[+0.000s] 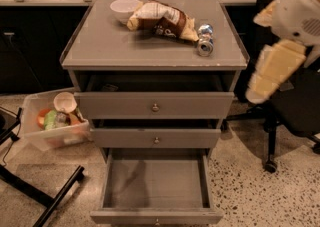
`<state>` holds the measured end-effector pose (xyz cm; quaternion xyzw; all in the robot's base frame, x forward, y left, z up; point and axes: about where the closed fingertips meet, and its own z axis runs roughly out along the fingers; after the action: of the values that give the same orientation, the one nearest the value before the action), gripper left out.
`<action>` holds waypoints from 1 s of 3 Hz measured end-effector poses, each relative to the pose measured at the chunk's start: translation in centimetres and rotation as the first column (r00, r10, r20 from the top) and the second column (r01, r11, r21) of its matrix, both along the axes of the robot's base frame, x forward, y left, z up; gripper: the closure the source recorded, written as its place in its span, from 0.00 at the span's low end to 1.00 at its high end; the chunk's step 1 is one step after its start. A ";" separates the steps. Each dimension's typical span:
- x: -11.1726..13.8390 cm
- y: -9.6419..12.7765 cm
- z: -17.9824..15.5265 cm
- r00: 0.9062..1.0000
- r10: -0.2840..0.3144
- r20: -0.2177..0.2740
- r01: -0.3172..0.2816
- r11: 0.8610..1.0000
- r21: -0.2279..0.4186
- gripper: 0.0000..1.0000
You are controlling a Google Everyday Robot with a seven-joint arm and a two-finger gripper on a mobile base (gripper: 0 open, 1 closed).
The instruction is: Place brown chip bag into bottom drawer
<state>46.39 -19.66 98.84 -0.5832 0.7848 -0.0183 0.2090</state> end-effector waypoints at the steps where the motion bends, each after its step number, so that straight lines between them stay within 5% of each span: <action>1: 5.0 5.3 2.5 0.995 -0.037 0.091 0.021 0.984 0.176 0.00; 2: 11.0 11.7 4.7 0.982 -0.109 0.155 0.052 0.941 0.335 0.00; 3: 11.4 12.2 5.5 0.975 -0.163 0.151 0.094 0.919 0.382 0.00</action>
Offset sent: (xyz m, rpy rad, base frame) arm 0.1915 0.1984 0.0745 0.5640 -0.2494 -0.1972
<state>57.77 -7.41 104.33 -0.4758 0.7887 0.0646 0.3839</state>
